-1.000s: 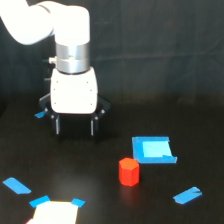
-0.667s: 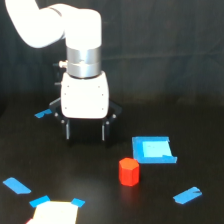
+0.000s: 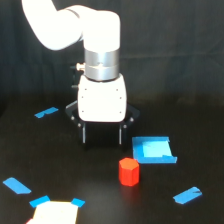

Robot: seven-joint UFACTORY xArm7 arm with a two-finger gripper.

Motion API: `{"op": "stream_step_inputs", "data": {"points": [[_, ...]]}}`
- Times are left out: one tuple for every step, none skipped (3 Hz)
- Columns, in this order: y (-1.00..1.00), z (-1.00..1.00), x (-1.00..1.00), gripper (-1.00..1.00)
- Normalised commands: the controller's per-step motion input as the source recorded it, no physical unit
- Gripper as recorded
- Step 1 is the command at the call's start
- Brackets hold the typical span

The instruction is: Pick up the red object from the table

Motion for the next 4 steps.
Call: {"op": "stream_step_inputs", "data": {"points": [[-0.96,-1.0,0.6,0.42],[-1.0,-0.65,0.39,1.0],[-1.0,-0.89,0.28,1.0],[-0.66,-0.1,0.23,-0.62]]}}
